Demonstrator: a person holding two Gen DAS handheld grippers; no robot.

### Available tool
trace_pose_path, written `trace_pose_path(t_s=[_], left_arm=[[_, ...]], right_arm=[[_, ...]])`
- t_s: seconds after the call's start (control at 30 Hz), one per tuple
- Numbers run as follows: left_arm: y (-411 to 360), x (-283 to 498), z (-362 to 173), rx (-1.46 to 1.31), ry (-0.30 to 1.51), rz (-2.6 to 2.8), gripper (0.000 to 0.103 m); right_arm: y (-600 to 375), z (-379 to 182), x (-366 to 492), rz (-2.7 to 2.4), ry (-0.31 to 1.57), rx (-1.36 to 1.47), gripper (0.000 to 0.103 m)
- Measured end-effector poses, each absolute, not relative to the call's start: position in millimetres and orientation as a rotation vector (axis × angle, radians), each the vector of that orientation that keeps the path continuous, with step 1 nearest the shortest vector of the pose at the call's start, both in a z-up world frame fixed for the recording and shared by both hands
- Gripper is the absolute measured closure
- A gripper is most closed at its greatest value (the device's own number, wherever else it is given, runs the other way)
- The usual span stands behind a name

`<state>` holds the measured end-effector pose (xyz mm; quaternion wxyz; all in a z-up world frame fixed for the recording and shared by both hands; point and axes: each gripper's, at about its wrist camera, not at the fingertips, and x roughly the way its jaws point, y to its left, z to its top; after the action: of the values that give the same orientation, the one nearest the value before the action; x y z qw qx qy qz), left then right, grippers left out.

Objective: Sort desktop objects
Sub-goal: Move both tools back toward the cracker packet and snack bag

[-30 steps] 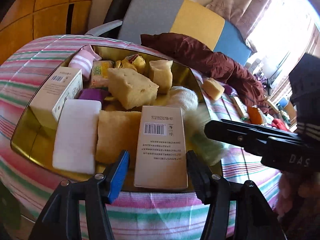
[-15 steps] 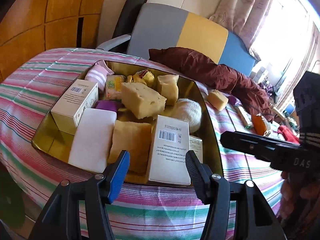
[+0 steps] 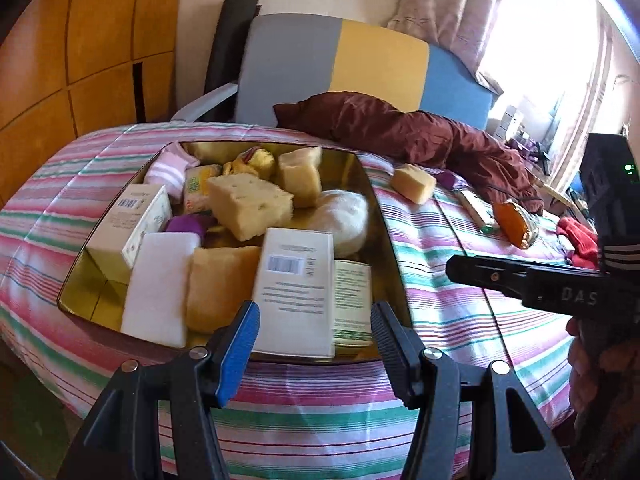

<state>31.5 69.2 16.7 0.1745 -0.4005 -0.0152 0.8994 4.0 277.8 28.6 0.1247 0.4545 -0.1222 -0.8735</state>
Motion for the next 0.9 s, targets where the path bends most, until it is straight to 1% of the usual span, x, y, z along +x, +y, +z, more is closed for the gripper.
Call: trace_pose_path(t_s=[0.07, 0.47, 0.8, 0.9], left_arm=[[78.7, 34.3, 18.8, -1.126, -0.019, 2.535, 0.044], [148.7, 48.9, 25.0, -1.087, 0.144, 2.417, 0.044], [197.2, 52.9, 25.1, -1.100, 0.181, 2.334, 0.044], [209.9, 56.2, 24.4, -1.096, 0.218, 2.318, 0.044]], right_arm=[[286.2, 25.8, 5.2, -2.555, -0.355, 1.340, 0.053], [357.6, 17.2, 17.5, -2.633, -0.337, 1.434, 0.053], [422.4, 21.3, 29.4, -2.740, -0.323, 1.475, 0.052], [443.3, 24.8, 26.1, -2.780, -0.271, 1.498, 0.052]])
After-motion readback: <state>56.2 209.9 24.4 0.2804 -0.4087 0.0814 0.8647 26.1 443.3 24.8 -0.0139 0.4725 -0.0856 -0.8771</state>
